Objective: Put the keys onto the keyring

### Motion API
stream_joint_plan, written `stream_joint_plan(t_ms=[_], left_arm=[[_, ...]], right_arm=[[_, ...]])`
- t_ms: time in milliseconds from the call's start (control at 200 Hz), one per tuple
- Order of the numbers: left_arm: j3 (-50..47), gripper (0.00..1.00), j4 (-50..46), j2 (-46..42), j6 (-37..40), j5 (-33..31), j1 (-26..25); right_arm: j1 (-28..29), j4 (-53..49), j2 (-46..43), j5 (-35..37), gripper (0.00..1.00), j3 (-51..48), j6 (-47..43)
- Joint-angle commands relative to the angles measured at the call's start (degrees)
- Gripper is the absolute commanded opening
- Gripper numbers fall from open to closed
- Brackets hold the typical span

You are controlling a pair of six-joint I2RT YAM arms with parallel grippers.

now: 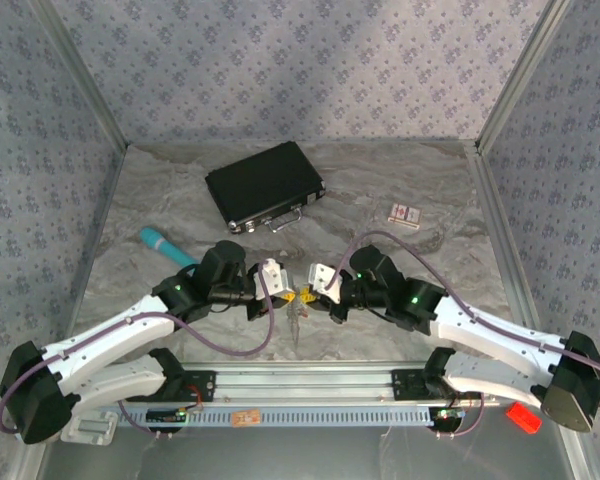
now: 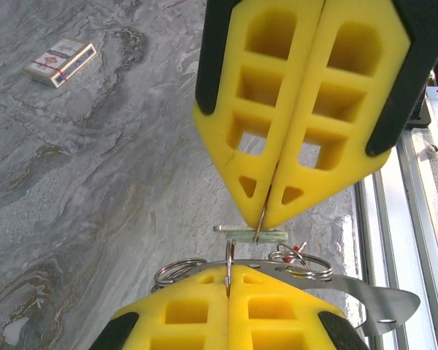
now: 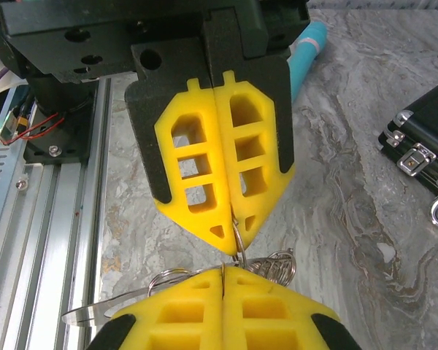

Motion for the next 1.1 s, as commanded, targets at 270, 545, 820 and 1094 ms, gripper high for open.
stream_joint_plan(t_ms=[270, 545, 820, 1094], left_arm=[[1.69, 0.00, 1.23, -0.03, 0.27, 0.33, -0.51], [1.59, 0.00, 0.99, -0.11, 0.54, 0.12, -0.45], [1.09, 0.00, 0.95, -0.75, 3.53, -0.60, -1.02], [-0.39, 0.00, 1.13, -2.35, 8.63, -3.69, -2.18]], right_arm=[[0.41, 2.66, 0.74, 2.51, 0.00, 1.29, 1.05], [-0.03, 2.75, 0.82, 4.41, 0.00, 1.03, 2.60], [-1.45, 1.95, 2.92, 3.96, 0.00, 1.78, 5.51], [-2.74, 0.98, 4.57, 2.46, 0.00, 2.53, 7.97]])
